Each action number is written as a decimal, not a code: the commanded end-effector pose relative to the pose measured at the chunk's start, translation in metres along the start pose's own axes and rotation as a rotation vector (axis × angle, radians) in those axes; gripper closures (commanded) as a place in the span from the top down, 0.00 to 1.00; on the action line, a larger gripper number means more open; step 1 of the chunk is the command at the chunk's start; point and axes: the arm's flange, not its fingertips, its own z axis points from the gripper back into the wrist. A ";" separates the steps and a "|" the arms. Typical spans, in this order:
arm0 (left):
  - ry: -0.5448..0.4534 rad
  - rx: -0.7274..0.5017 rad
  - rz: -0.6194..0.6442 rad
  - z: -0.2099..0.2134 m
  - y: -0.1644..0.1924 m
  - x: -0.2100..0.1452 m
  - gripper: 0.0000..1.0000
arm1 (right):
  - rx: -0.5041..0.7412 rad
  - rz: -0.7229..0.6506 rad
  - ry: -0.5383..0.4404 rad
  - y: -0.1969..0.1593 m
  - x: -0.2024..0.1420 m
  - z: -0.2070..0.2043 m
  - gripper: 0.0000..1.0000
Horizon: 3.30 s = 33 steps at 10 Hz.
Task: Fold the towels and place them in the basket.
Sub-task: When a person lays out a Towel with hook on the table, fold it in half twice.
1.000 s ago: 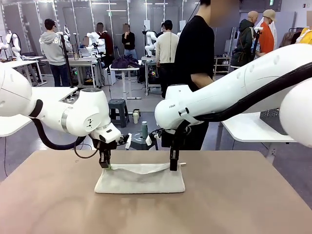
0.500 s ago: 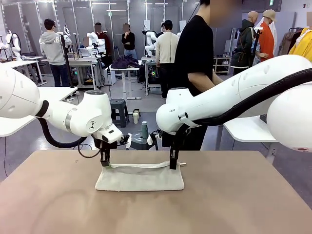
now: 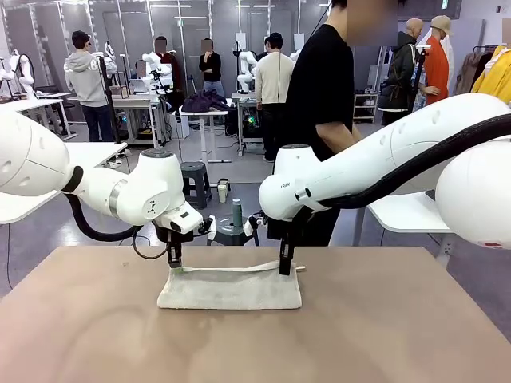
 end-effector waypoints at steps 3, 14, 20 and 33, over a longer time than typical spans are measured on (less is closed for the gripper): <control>-0.025 0.051 -0.001 0.007 -0.001 0.000 1.00 | -0.059 -0.010 -0.018 0.004 0.000 0.008 0.64; -0.043 0.058 -0.017 0.037 -0.005 0.006 1.00 | -0.080 0.019 -0.031 0.001 0.005 0.040 1.00; -0.074 0.131 0.275 0.126 -0.059 -0.045 1.00 | -0.107 -0.354 -0.078 0.066 -0.030 0.087 1.00; -0.183 0.200 0.625 0.199 -0.204 -0.183 1.00 | -0.128 -0.978 -0.067 0.067 -0.049 0.054 1.00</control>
